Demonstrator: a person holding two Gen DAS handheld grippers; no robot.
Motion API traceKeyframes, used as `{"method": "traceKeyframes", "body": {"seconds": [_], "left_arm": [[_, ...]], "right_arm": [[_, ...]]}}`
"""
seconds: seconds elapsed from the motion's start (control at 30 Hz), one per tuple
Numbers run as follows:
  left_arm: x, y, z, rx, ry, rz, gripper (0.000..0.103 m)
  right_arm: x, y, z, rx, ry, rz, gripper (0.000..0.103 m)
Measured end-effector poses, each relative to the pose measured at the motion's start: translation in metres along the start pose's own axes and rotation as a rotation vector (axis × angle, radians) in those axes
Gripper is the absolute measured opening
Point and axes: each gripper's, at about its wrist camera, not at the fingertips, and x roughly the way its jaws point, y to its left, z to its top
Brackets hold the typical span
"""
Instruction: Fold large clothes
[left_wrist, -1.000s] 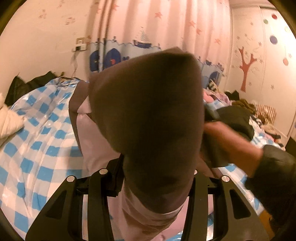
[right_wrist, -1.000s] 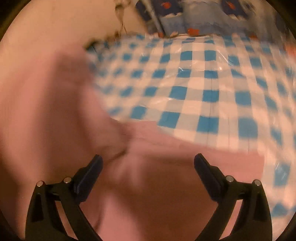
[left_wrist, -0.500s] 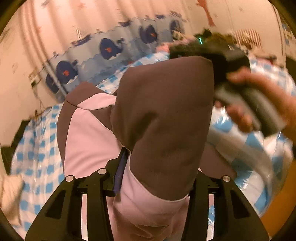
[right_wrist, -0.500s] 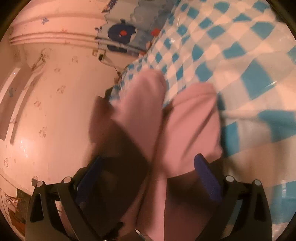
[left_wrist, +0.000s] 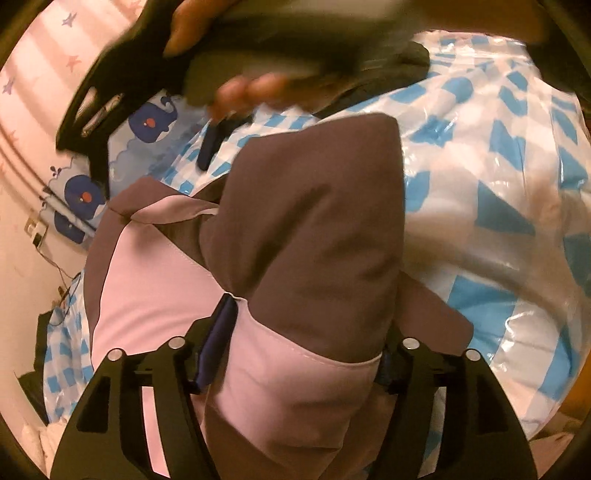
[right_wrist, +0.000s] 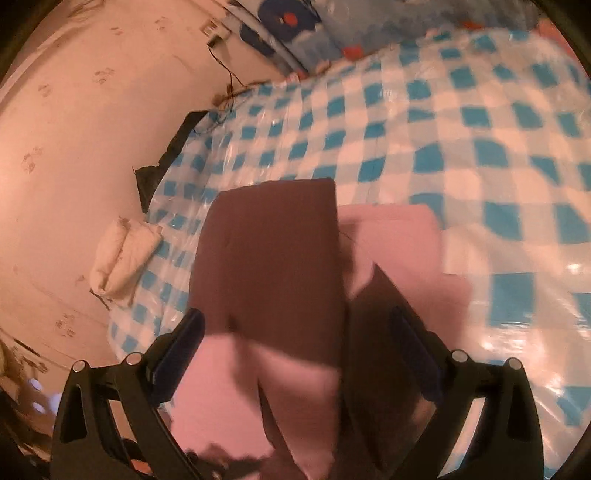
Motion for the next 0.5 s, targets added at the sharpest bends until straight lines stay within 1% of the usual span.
{"method": "traceKeyframes", "body": {"seconds": [0.03,0.07,0.1,0.17,0.2,0.23,0.27,0.33,0.37,0.4,0.43,0.47,0.5], "left_arm": [[-0.002,-0.002,-0.002,0.007,-0.005,0.001,0.066],[-0.003,-0.001,-0.003,0.008,-0.005,-0.001,0.067],[-0.009,0.000,-0.006,0.005,-0.017,-0.010,0.067],[-0.025,0.010,-0.012,-0.026,-0.042,-0.049,0.067],[-0.039,0.017,-0.016,-0.050,-0.058,-0.073,0.065],[-0.048,0.023,-0.019,-0.065,-0.065,-0.088,0.064],[-0.058,0.032,-0.022,-0.095,-0.071,-0.111,0.064],[-0.074,0.058,-0.030,-0.187,-0.081,-0.177,0.064],[-0.078,0.064,-0.031,-0.206,-0.095,-0.180,0.065],[-0.088,0.080,-0.033,-0.258,-0.146,-0.129,0.065],[-0.094,0.098,-0.035,-0.303,-0.174,-0.145,0.065],[-0.102,0.114,-0.035,-0.352,-0.200,-0.187,0.064],[-0.111,0.134,-0.036,-0.410,-0.238,-0.209,0.065]], "right_arm": [[0.007,-0.005,-0.006,0.017,0.000,-0.007,0.095],[0.023,-0.011,-0.010,0.025,-0.001,-0.057,0.096],[0.032,-0.019,-0.019,0.026,0.004,-0.071,0.096],[0.049,-0.042,-0.035,0.071,-0.024,-0.023,0.096],[0.054,-0.055,-0.047,0.112,-0.055,0.017,0.096],[0.053,-0.061,-0.057,0.128,-0.100,0.032,0.096],[0.052,-0.064,-0.066,0.136,-0.138,0.034,0.096],[0.050,-0.068,-0.077,0.155,-0.190,0.040,0.096],[0.051,-0.069,-0.081,0.150,-0.213,0.036,0.096],[0.051,-0.069,-0.084,0.139,-0.228,0.033,0.096],[0.049,-0.070,-0.088,0.136,-0.243,0.035,0.096],[0.049,-0.072,-0.092,0.139,-0.255,0.042,0.096],[0.048,-0.075,-0.093,0.143,-0.253,0.050,0.096]]}}
